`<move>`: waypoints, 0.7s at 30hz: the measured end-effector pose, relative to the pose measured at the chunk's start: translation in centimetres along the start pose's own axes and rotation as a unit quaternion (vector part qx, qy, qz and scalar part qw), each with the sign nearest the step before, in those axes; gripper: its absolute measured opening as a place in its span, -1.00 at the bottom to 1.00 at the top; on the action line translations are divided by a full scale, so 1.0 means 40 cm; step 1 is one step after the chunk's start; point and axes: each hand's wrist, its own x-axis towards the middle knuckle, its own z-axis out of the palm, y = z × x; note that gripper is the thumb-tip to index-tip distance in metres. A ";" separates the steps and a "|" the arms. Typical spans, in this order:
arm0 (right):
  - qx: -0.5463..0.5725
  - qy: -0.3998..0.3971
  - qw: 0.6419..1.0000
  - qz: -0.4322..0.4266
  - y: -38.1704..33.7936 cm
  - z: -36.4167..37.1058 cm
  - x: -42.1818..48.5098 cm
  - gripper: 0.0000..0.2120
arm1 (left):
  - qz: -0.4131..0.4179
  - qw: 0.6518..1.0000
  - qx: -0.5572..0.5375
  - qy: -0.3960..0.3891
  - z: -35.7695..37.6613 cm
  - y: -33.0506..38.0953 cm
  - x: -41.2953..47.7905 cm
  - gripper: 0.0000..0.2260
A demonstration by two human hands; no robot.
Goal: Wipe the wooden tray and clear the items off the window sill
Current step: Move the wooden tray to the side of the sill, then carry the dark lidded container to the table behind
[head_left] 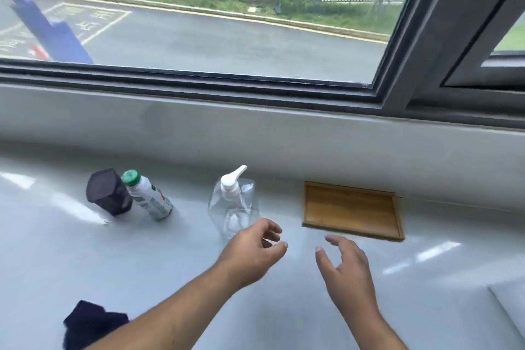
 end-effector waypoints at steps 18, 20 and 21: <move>-0.021 -0.057 0.980 -0.190 -0.719 0.574 -0.434 -0.62 | 0.013 0.963 0.165 0.211 -0.953 -0.455 -0.453 -0.43; -0.015 -0.068 0.980 -0.184 -0.767 0.622 -0.458 -0.57 | 0.013 0.957 0.190 0.217 -1.021 -0.473 -0.465 -0.40; -0.012 -0.073 0.981 -0.181 -0.786 0.643 -0.466 -0.55 | 0.013 0.954 0.203 0.219 -1.050 -0.479 -0.464 -0.39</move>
